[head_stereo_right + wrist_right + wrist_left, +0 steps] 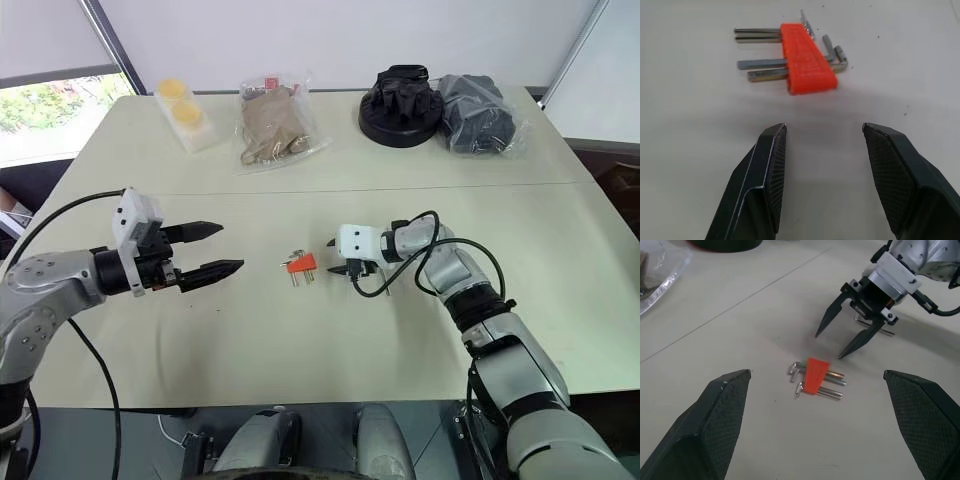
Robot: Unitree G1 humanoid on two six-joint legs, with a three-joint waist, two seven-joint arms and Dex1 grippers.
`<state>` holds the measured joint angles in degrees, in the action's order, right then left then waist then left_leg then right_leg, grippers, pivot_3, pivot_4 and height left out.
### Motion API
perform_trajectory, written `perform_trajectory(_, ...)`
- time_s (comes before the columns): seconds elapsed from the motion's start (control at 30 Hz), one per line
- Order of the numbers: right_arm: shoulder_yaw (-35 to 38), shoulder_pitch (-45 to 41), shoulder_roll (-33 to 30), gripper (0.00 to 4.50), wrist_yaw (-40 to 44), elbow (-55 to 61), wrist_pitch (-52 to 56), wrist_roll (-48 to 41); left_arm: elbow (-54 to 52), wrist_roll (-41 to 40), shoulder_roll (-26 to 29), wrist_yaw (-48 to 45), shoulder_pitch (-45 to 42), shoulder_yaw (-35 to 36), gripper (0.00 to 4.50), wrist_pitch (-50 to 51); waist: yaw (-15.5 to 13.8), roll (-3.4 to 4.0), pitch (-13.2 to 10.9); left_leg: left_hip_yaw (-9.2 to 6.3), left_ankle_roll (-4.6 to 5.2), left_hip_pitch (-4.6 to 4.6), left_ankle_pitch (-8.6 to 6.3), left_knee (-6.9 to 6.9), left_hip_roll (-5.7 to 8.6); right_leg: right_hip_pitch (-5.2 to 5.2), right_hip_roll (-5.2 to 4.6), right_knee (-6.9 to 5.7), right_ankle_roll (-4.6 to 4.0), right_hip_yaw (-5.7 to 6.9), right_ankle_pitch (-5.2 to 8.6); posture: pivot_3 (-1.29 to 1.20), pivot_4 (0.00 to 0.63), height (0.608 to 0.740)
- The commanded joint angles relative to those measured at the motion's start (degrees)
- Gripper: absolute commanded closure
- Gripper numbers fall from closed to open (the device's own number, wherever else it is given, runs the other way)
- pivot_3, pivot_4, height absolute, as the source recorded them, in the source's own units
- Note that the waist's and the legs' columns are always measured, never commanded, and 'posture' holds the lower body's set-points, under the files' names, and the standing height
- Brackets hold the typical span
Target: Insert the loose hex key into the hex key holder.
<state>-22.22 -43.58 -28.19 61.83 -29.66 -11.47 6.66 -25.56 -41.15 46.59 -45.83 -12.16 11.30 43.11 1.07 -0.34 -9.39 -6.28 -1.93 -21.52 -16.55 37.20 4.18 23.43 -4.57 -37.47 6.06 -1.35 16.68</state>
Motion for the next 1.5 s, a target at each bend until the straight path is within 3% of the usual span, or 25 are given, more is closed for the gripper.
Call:
perform_trajectory(0.03, 0.0, -0.6, 1.6, 2.0, 0.9, -0.2, -0.9, -0.2, -2.2, -0.5, 0.6, 0.4, 0.3, 2.0, 0.04, -0.3, 0.0, 0.0, 0.0, 0.0, 0.0, 0.0, 0.0, -0.01, 0.0, 0.0, 0.0, 0.0, 0.0, 0.0, 0.0, 0.0, 0.15, 0.74)
perform_trajectory(0.97, 0.5, -1.5, 6.3, 2.0, 3.0, -2.4, 2.0, -0.5, -3.9, 0.9, -0.1, 0.6, 2.8, 1.1, 0.04, -2.2, 0.1, 0.0, 0.0, 0.0, 0.0, 0.02, 0.0, -0.02, 0.0, 0.01, 0.01, -0.02, -0.01, 0.0, 0.0, 0.0, 0.15, 0.74)
perform_trajectory(1.5, -0.6, -12.5, 11.3, 2.0, 8.2, -24.8, -1.4, 1.5, -4.2, 2.3, -1.8, 1.8, 3.0, 0.2, 0.04, -3.5, 0.5, 0.01, 0.0, -0.01, -0.03, 0.07, 0.02, -0.02, -0.01, -0.01, 0.03, -0.04, -0.04, 0.0, -0.02, 0.0, 0.15, 0.74)
